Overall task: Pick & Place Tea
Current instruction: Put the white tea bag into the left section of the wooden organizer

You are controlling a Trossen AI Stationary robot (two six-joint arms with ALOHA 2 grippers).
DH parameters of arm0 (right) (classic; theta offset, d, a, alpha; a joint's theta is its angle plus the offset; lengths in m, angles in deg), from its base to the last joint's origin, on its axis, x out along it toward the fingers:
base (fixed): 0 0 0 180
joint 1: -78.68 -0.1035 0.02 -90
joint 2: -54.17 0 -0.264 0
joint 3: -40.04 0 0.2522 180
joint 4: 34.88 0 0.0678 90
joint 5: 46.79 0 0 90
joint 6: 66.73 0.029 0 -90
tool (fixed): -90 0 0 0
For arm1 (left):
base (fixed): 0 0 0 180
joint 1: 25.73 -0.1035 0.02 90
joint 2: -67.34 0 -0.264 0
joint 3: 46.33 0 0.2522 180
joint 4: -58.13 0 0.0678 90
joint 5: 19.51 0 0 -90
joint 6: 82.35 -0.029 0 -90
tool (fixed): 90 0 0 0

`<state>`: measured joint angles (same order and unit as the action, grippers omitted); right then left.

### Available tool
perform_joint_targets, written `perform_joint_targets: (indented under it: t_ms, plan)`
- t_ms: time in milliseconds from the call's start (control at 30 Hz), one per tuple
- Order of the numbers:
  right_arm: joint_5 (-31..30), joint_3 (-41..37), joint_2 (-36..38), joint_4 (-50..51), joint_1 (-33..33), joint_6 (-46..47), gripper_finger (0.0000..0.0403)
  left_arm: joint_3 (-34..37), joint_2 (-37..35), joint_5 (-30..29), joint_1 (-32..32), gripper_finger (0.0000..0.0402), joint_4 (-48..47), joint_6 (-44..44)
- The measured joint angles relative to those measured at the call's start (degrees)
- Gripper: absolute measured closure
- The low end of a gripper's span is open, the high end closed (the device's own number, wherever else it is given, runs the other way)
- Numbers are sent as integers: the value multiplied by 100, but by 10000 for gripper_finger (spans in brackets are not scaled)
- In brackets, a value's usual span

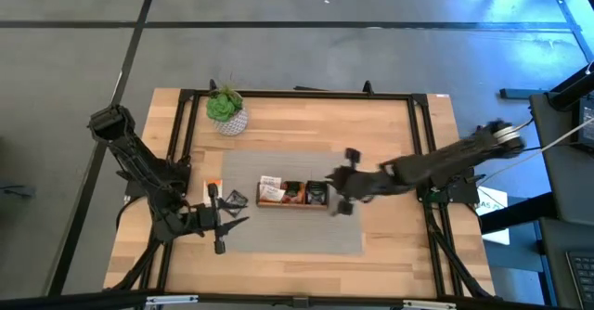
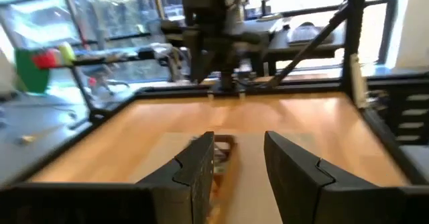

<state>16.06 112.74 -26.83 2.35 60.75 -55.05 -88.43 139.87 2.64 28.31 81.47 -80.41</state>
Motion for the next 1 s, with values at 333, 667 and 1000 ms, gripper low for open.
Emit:
perform_joint_targets:
  t_ms: [333, 667, 1000]
  plan:
    - [134, -2615, 1836, -3581, -152, -463, 352, -3, -1, 846, -845, 274, -28, 456]
    - [380, -3214, 1853, -3992, 199, -617, 352, -1539, -74, 6127, -3984, 274, -4145, 2024]
    - [438, -3536, 1762, -3963, 278, -405, 352, -2562, 464, 7982, -5075, 274, -6015, 992]
